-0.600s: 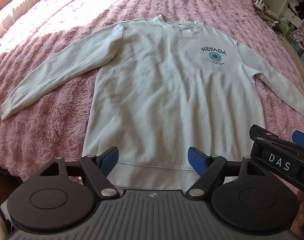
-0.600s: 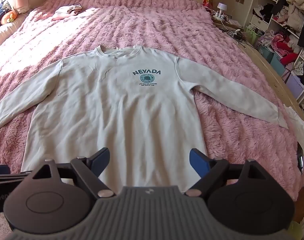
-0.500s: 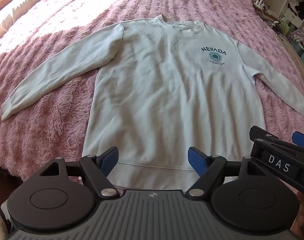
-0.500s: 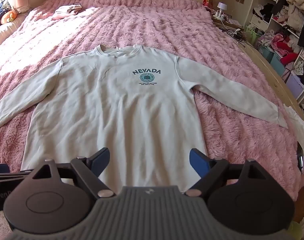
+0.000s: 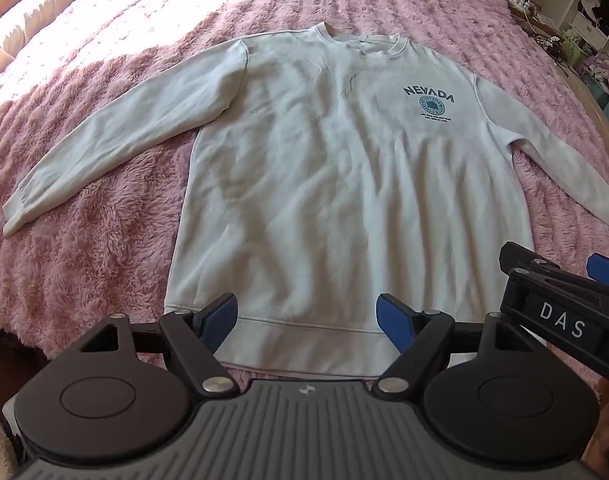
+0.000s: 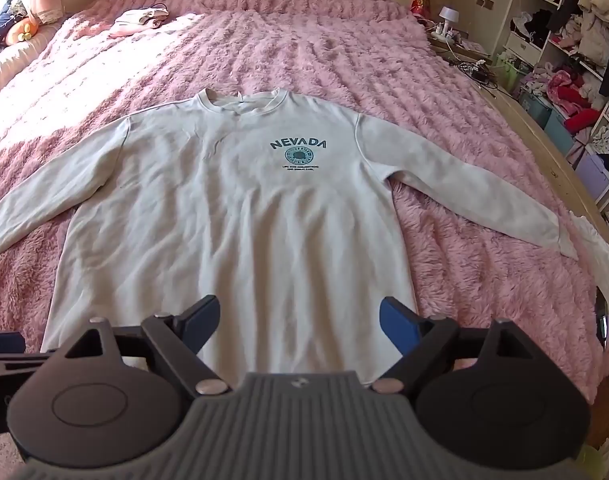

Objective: Fold small clothes

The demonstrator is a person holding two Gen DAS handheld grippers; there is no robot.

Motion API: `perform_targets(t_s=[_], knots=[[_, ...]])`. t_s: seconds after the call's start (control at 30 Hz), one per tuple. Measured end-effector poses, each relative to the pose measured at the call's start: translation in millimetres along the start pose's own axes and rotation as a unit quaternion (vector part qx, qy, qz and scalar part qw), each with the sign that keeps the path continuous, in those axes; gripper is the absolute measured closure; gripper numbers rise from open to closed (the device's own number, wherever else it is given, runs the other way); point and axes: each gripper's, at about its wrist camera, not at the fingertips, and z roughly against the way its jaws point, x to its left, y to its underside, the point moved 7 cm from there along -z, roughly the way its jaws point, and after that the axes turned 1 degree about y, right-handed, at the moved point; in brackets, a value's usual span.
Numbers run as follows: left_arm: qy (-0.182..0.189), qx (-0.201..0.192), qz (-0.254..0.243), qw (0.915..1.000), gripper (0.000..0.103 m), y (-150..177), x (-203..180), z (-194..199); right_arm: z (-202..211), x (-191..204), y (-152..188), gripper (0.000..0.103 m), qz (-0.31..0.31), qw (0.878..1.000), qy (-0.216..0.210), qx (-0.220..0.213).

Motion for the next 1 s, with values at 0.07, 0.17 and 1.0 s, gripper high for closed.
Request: perform_targets(t_s=[0.07, 0.17, 1.0], knots=[[-0.001, -0.001, 0.000, 1.0000, 0.011, 0.4, -0.4, 0.0, 0.2, 0.1, -0.2, 0.020, 0.000, 1.000, 0.000, 0.000], [-0.002, 0.000, -0.001, 1.0000, 0.011, 0.4, -0.5, -0.2, 0.5, 0.5, -0.4, 0.020, 0.001, 1.000, 0.001, 0.000], [-0.010, 0.012, 0.007, 0.9998, 0.011, 0.9, 3.8, -0.5, -3.2, -0.3, 1.7, 0.020, 0.002, 1.000, -0.001, 0.004]])
